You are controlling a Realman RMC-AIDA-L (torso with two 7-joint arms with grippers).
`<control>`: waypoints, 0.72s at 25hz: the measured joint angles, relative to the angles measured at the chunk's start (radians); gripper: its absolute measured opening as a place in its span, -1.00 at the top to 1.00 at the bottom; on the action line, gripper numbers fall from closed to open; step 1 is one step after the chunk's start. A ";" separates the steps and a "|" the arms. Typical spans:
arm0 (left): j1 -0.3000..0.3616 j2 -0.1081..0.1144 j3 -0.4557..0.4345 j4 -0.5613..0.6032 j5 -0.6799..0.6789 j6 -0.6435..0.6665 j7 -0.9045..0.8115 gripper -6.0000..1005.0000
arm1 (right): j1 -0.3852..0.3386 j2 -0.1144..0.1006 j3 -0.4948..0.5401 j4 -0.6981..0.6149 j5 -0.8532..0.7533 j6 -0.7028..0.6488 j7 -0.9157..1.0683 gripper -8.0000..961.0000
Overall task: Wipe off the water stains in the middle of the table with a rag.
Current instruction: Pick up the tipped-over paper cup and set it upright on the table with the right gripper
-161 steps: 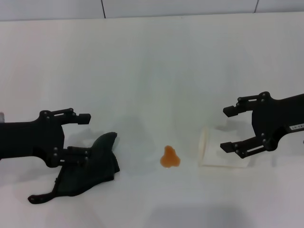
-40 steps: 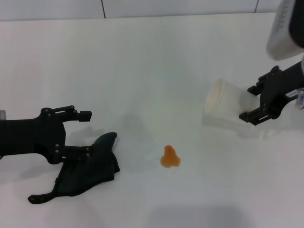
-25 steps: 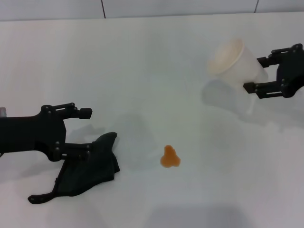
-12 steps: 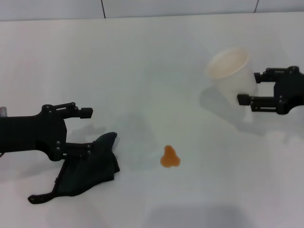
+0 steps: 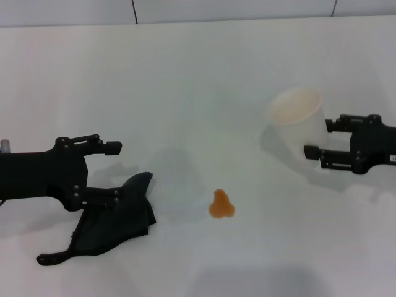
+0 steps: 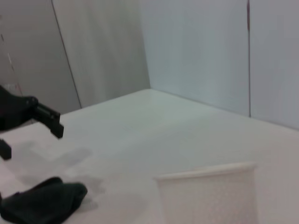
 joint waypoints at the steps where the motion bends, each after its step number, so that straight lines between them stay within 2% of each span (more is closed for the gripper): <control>1: 0.001 0.000 0.000 0.000 0.000 0.000 0.000 -0.77 | 0.000 0.000 0.000 0.016 0.001 0.002 -0.014 -0.41; 18: 0.003 -0.002 0.000 -0.023 0.005 -0.001 0.013 -0.77 | 0.000 0.000 0.001 0.131 0.008 0.039 -0.108 -0.41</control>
